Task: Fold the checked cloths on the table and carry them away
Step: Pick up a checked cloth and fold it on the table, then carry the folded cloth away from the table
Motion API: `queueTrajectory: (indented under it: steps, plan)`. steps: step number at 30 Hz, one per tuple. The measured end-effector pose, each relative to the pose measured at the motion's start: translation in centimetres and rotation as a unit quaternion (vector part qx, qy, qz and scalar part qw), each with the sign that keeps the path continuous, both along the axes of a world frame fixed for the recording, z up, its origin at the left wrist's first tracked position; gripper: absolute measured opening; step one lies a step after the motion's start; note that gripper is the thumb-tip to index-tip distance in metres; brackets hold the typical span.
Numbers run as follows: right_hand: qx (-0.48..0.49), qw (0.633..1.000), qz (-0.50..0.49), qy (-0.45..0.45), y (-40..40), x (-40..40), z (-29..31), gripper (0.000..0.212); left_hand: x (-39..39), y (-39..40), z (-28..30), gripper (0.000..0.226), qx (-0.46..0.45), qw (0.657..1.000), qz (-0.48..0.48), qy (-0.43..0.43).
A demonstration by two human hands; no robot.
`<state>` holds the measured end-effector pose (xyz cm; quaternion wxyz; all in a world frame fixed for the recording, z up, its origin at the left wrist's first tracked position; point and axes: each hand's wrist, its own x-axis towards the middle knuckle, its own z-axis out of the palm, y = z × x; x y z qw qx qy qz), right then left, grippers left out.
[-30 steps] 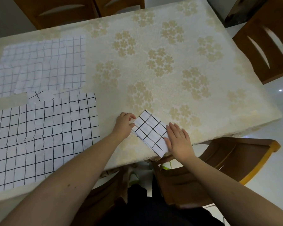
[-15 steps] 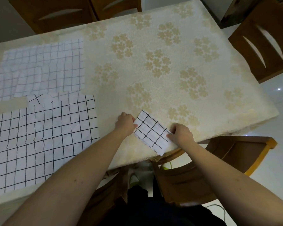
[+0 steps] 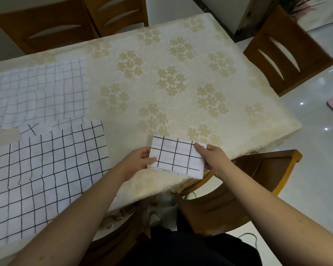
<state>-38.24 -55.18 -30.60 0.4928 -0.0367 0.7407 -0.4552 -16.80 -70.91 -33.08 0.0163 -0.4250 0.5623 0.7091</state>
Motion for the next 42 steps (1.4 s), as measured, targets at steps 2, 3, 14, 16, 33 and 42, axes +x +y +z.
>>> queueTrajectory:
  steps: [2, 3, 14, 16, 33, 42]
  plan:
    - [-0.017, 1.000, -0.011, -0.017, 0.7, 0.5, 0.9, 0.028, 0.5, 0.8, 0.9, 0.030, 0.030, 0.999, 0.024, 0.029]
    - [-0.027, 0.999, -0.016, -0.027, 1.3, 0.8, 1.3, 0.030, 0.8, 1.1, 1.2, 0.032, 0.040, 0.998, 0.034, 0.040]
    - [-0.102, 0.993, -0.061, 0.011, 8.2, 5.2, 6.8, 0.023, 1.3, 5.4, 6.4, 0.026, -0.018, 0.997, 0.030, 0.062]
    - [-0.107, 0.991, -0.068, 0.031, 9.7, 5.7, 7.7, 0.022, 0.7, 6.4, 7.3, 0.022, -0.040, 0.996, 0.038, 0.067]
    - [-0.136, 0.976, -0.159, 0.058, 31.4, 4.9, 11.1, 0.023, -7.0, 22.0, 14.0, 0.020, -0.055, 0.986, -0.151, 0.046]
    - [-0.126, 0.968, -0.215, 0.038, 44.3, 3.1, 11.4, 0.021, -11.8, 33.4, 15.1, 0.017, -0.042, 0.973, -0.226, 0.020]
